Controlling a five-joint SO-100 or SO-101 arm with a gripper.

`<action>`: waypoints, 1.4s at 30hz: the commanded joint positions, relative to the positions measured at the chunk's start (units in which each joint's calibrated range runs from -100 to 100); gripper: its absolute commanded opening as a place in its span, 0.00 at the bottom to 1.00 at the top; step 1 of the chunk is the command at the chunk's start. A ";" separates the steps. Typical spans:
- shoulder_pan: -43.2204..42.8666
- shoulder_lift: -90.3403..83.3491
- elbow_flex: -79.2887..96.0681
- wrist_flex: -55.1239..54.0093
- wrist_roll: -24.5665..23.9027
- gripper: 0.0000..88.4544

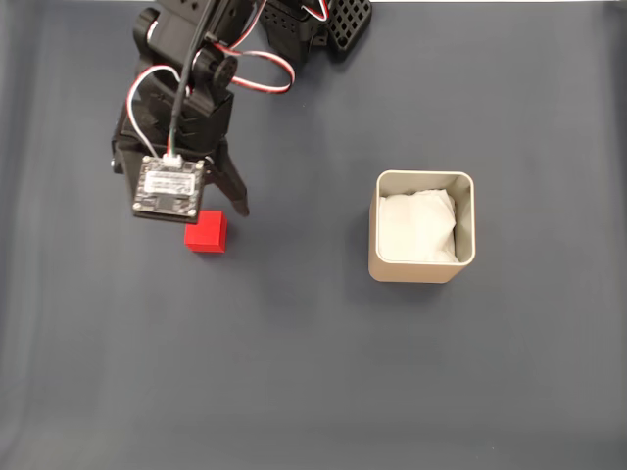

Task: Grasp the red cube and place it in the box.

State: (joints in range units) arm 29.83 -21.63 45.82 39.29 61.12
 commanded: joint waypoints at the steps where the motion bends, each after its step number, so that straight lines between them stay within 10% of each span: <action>1: 0.61 0.62 -3.23 -1.51 -0.49 0.42; 42: -3.95 7.06 1.06 -10.27 -3.37 0.44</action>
State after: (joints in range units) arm 25.96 -14.52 47.64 29.83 58.05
